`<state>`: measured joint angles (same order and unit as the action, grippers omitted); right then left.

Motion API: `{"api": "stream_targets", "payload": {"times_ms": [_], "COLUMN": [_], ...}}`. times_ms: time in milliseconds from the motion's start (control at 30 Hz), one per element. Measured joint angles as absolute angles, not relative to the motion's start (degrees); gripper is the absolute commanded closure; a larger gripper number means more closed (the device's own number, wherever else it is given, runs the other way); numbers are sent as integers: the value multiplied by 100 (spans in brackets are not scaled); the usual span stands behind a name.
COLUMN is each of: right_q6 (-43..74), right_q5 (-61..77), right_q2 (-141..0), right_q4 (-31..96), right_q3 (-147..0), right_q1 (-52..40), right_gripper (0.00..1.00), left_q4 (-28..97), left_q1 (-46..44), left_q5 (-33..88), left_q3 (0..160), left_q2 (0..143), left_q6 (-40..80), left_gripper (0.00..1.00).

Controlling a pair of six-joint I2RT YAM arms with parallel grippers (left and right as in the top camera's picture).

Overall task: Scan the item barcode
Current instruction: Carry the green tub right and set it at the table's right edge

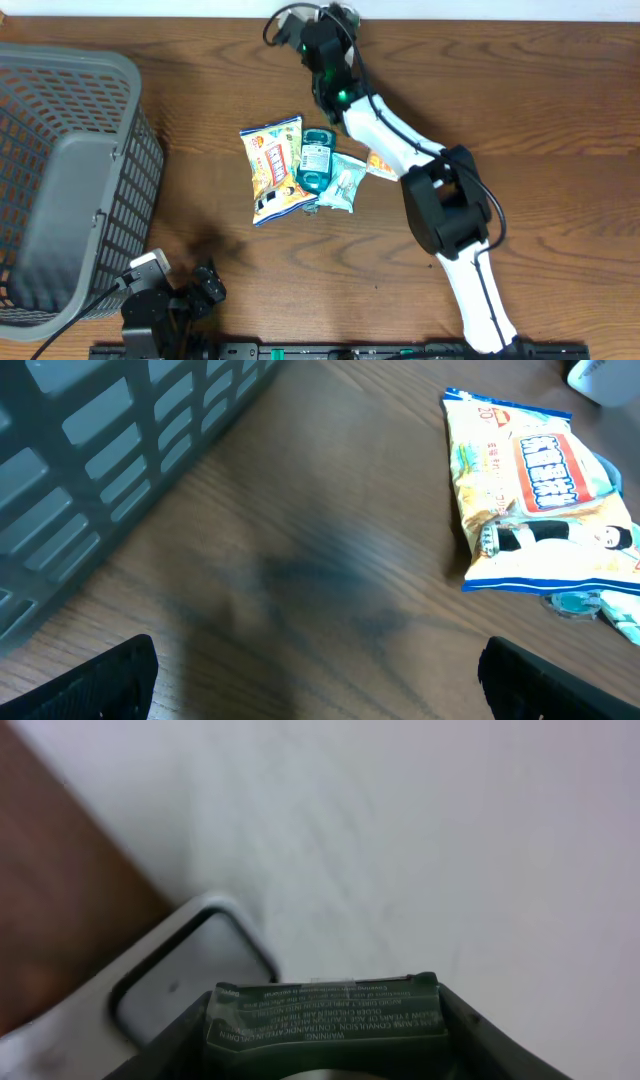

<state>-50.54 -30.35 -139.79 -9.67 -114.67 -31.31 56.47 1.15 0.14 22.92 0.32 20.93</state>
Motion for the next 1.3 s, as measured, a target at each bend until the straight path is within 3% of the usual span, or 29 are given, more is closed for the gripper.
{"api": "stream_targets", "payload": {"times_ms": [167,533,867,1133,1300], "right_q6": [-5087,-5122,-4377,-2969,-2220], "right_q5": [-2923,-2917,-3096,-3168,-2550], "right_q2": [-14459,-14608,-13863,-12796,-12814], "right_q4": [-926,-674,2005,4762,5533], "right_q3": [-12269,-12387,-12396,-12523,-12374], "right_q1": [-3076,-3068,-2563,-1406,-464], "right_gripper": [61,59,62,62,65], "left_q4": [5647,5647,5647,5647,5647], "left_q1": [115,115,115,115,115], "left_q5": [14,14,14,14,14], "left_q3": [2292,2292,2292,2292,2292], "left_q2": [32,32,32,32,32], "left_q6": [2095,2093,2095,2093,2093], "left_gripper": [2,2,2,2,2]}}
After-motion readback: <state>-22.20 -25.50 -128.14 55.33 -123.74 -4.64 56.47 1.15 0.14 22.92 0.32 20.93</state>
